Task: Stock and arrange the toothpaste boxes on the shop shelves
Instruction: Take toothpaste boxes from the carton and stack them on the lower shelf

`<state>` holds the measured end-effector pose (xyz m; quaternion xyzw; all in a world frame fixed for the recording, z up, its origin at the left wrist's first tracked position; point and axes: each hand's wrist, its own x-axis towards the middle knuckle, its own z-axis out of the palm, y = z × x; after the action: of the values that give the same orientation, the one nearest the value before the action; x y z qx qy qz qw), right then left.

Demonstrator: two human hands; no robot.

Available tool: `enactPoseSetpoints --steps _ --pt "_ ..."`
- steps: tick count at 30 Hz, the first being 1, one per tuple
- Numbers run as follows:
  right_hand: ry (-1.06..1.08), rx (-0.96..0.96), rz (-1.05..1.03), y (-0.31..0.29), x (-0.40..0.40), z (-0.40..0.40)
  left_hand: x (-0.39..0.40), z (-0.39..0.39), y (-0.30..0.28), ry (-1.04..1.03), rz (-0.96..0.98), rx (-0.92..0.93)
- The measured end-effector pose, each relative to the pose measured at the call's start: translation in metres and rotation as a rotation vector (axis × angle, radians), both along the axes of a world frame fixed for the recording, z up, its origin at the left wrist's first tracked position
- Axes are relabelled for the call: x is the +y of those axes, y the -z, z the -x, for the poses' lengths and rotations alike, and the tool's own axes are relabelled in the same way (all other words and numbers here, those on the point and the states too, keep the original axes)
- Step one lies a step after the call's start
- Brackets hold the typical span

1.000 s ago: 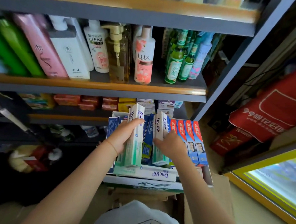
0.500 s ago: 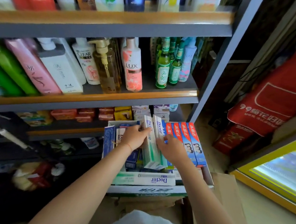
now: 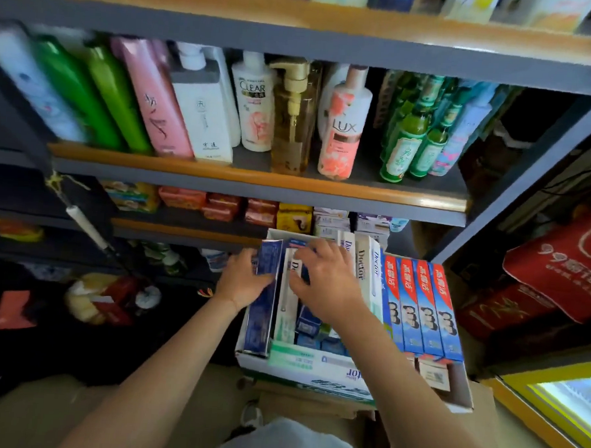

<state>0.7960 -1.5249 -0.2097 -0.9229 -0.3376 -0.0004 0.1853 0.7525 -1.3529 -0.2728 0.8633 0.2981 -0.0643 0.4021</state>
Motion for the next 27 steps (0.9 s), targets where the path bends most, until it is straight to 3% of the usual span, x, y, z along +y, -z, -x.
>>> enactPoseSetpoints --steps 2,6,17,21,27 --pt "-0.103 0.088 0.158 0.007 0.020 0.004 0.002 0.004 0.009 0.081 0.091 0.104" --pt "-0.132 0.070 0.448 0.016 0.034 0.002 0.000 -0.001 0.008 0.149 0.105 0.080" --pt "-0.118 0.114 0.416 0.019 0.029 -0.006 0.002 -0.030 -0.011 -0.097 -0.070 -0.039" --pt "-0.109 0.128 0.392 0.020 0.029 -0.007 -0.008 -0.018 -0.019 -0.296 0.081 -0.251" --pt "-0.092 0.141 0.360 0.019 0.028 -0.007 0.003 -0.011 -0.031 -0.394 0.256 -0.512"
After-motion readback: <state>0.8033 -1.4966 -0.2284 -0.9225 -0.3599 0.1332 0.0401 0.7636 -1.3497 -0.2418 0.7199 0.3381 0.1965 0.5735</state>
